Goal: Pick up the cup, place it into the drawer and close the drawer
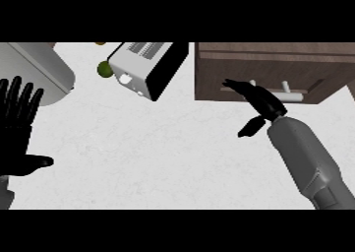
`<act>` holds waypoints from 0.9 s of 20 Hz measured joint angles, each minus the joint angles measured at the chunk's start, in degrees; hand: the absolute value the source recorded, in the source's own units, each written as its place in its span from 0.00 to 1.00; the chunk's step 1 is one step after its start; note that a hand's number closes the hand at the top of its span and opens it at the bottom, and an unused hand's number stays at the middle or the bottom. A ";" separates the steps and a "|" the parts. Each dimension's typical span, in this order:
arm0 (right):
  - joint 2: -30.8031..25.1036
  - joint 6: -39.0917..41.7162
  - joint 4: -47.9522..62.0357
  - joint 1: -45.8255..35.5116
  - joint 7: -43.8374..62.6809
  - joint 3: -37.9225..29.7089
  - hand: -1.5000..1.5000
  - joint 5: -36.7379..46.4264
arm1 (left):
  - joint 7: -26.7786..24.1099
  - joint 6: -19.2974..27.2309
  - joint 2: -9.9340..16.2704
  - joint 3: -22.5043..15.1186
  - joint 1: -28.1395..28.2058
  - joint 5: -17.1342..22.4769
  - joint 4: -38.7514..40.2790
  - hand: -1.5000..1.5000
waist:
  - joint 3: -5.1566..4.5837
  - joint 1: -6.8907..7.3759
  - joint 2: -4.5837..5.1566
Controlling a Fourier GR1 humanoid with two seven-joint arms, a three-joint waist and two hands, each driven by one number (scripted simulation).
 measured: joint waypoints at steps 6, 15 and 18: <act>-2.85 2.10 10.97 -7.92 -6.12 -2.76 0.00 -0.29 | 0.64 -2.40 -0.06 0.89 -0.33 -0.19 1.31 0.00 | -0.04 0.91 -0.02; -5.21 5.42 18.38 -11.86 -12.04 -4.25 0.00 -0.28 | 0.22 -2.10 -2.24 -0.72 -1.80 -2.82 1.64 0.00 | -0.17 2.11 0.22; -5.54 6.34 19.84 -12.51 -12.96 -4.54 0.00 -0.28 | 0.28 -2.01 -2.26 -0.45 -2.20 -3.11 1.92 0.00 | -0.15 2.29 0.20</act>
